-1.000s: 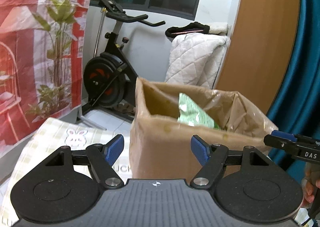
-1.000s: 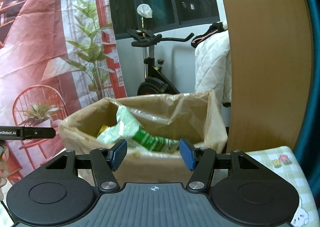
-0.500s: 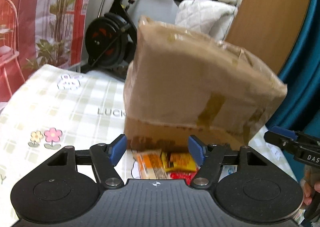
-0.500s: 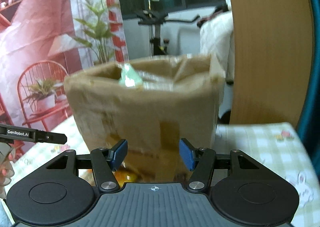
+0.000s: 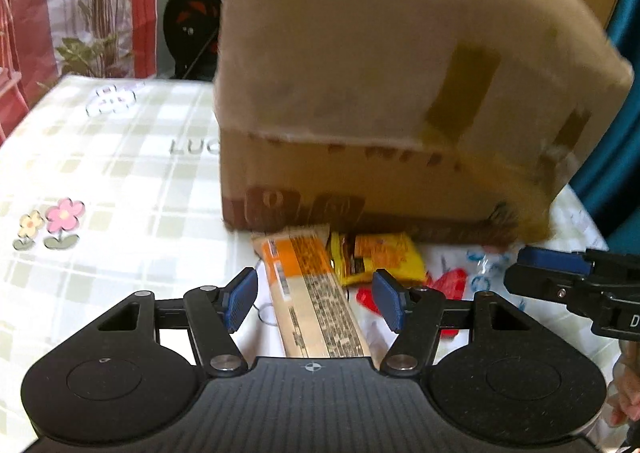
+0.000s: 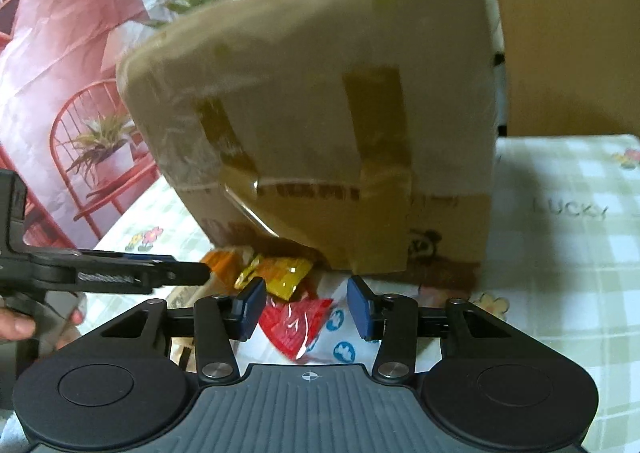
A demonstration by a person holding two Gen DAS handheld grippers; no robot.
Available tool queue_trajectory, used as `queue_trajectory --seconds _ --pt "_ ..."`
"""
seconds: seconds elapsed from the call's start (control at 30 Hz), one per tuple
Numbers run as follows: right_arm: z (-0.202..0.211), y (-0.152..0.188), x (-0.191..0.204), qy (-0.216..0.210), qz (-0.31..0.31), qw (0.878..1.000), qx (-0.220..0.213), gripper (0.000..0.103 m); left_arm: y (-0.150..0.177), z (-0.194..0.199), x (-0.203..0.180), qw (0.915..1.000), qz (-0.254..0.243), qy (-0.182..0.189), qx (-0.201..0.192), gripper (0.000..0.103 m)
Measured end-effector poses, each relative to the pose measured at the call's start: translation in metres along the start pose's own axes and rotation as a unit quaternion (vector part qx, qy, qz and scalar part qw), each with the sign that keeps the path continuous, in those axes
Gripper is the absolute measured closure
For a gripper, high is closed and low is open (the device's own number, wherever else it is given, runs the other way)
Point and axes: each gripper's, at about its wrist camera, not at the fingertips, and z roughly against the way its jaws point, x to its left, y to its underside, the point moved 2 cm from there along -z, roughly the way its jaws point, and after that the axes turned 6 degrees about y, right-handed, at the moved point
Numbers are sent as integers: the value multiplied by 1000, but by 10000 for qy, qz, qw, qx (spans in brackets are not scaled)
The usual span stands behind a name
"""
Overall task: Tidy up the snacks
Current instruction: 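Grasp the orange-wrapped bar with the left tool while the right tool approaches the red candy packet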
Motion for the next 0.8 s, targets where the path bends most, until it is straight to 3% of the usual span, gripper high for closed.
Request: queue_trajectory --seconds 0.03,0.1,0.2,0.4,0.63,0.8 --pt "-4 0 1 1 62 10000 56 61 3 -4 -2 10000 -24 -18 58 37" --pt "-10 -1 2 24 147 9998 126 61 9 -5 -3 9998 -105 -18 159 55" --pt "-17 -3 4 30 246 9995 195 60 13 1 4 9998 -134 -63 135 65" --pt "-41 -10 23 -140 917 9940 578 58 13 18 35 9997 57 -238 74 65" --pt "-71 6 59 98 2385 9665 945 51 22 30 62 9986 411 -341 63 65" --pt "-68 11 60 119 2295 9690 902 48 29 31 61 9988 428 -257 4 65"
